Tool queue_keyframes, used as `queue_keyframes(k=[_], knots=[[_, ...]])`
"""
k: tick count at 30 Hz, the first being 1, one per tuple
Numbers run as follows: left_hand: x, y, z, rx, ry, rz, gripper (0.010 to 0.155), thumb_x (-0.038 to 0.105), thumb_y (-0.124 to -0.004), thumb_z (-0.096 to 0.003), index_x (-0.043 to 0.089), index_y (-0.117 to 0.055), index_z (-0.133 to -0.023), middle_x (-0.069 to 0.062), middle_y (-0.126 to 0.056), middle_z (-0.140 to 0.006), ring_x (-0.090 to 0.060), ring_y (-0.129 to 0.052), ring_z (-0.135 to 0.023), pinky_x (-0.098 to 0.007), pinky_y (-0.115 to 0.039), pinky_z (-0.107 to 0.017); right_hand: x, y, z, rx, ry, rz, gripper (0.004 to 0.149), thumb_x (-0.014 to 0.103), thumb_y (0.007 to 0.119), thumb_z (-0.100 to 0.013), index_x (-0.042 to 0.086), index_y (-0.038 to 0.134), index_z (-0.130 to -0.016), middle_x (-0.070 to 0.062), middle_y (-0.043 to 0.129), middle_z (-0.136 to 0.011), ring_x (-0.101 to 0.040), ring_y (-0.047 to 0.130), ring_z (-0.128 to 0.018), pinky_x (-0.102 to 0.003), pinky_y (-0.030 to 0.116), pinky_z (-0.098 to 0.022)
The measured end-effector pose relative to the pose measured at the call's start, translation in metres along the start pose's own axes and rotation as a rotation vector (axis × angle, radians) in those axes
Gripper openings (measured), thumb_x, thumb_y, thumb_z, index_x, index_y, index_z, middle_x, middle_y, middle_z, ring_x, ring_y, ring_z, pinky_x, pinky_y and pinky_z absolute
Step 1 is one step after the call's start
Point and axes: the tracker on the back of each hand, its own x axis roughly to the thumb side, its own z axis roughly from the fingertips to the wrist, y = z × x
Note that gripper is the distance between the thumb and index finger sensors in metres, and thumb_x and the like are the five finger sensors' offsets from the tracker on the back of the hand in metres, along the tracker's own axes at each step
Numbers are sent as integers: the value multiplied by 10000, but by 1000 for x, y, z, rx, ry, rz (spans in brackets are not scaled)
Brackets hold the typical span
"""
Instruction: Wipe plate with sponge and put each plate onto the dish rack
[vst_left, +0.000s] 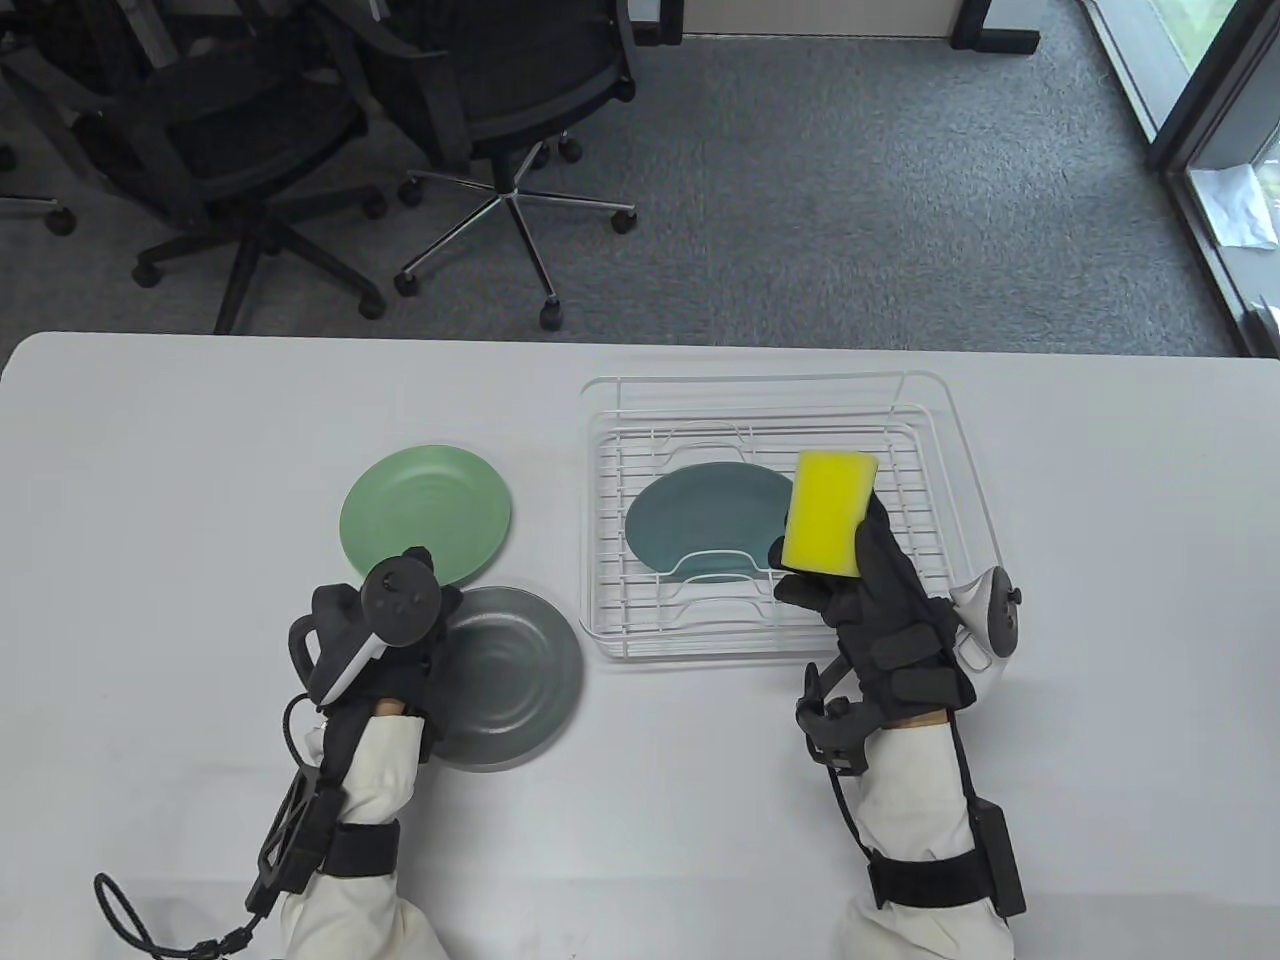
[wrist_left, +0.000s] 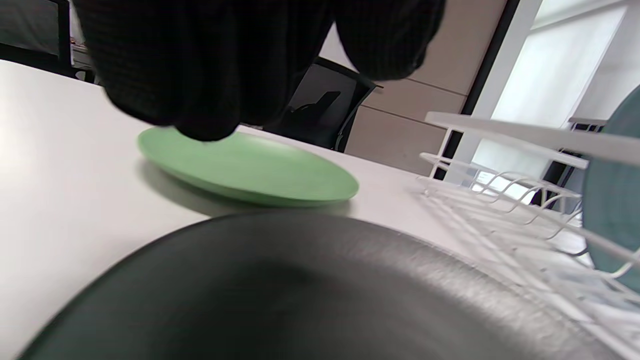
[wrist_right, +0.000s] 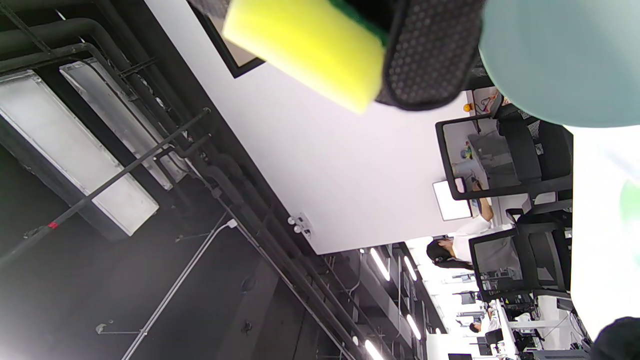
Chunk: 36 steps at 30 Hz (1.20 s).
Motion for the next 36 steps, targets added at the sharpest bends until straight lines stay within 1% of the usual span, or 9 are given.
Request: queue_keyframes(k=[7, 10, 15, 17, 19, 21, 27, 30, 36], knots=[[-11, -17, -3, -89, 86, -115, 610, 345, -775, -541, -5, -719, -1038, -221, -923, -902, -394, -1014, -708, -416, -930, -443, -4, 1, -1, 4, 14, 5, 663, 358, 473, -715, -1, 153, -1171, -392, 483, -1062, -477, 707, -851, -463, 744, -611], [-14, -24, -4, -158, 110, -163, 599, 349, -775, -539, 4, -736, -1028, -207, -940, -883, -364, -1026, -687, -395, -934, -430, -5, 0, -1, 1, 14, 3, 662, 360, 469, -716, -1, 150, -1171, -390, 483, -1062, -475, 707, -851, -463, 744, -611], [-16, -41, -9, -283, 133, -179, 616, 370, -780, -530, 3, -747, -1023, -186, -954, -860, -307, -1032, -647, -353, -935, -399, -5, -2, -1, -3, 8, 8, 662, 361, 469, -717, -1, 152, -1171, -391, 483, -1063, -474, 707, -851, -462, 743, -613], [-15, -47, -10, -284, 141, -206, 644, 381, -795, -515, -5, -733, -1028, -184, -927, -845, -267, -1017, -627, -330, -924, -387, -5, -2, -1, -7, 9, 8, 663, 361, 470, -716, -2, 151, -1171, -391, 485, -1061, -474, 708, -851, -462, 744, -611], [-16, -49, -12, -282, 149, -253, 637, 381, -813, -499, 12, -749, -1015, -132, -940, -800, -218, -1021, -584, -295, -925, -356, -6, -3, -1, -10, 12, 7, 661, 360, 469, -717, -1, 153, -1171, -392, 484, -1061, -475, 708, -850, -462, 743, -612], [-17, -51, -11, -286, 160, -258, 640, 373, -815, -493, 15, -742, -1018, -110, -924, -796, -209, -1003, -592, -298, -917, -365, -6, -3, -1, -13, 15, 8, 662, 359, 470, -716, -2, 152, -1171, -393, 485, -1060, -476, 707, -850, -462, 744, -612], [-22, -48, -11, -283, 163, -202, 533, 341, -824, -481, 83, -836, -947, -97, -944, -751, -192, -1006, -539, -288, -911, -330, -6, -4, 0, -20, 18, 10, 662, 358, 471, -716, -5, 155, -1171, -393, 486, -1059, -478, 708, -848, -462, 744, -610], [-25, -39, -9, -270, 164, -139, 481, 343, -828, -484, 133, -847, -916, -74, -947, -732, -176, -1003, -511, -269, -906, -311, -6, -4, 0, -22, 17, 11, 662, 358, 471, -716, -4, 155, -1171, -394, 487, -1059, -477, 710, -846, -462, 744, -610], [-40, -12, -3, -189, 150, 160, 409, 319, -849, -489, 160, -885, -864, -46, -1006, -705, -171, -1029, -455, -243, -913, -264, -7, -6, 0, -27, 19, 13, 661, 357, 471, -716, -6, 156, -1171, -394, 487, -1058, -479, 709, -846, -463, 744, -610]])
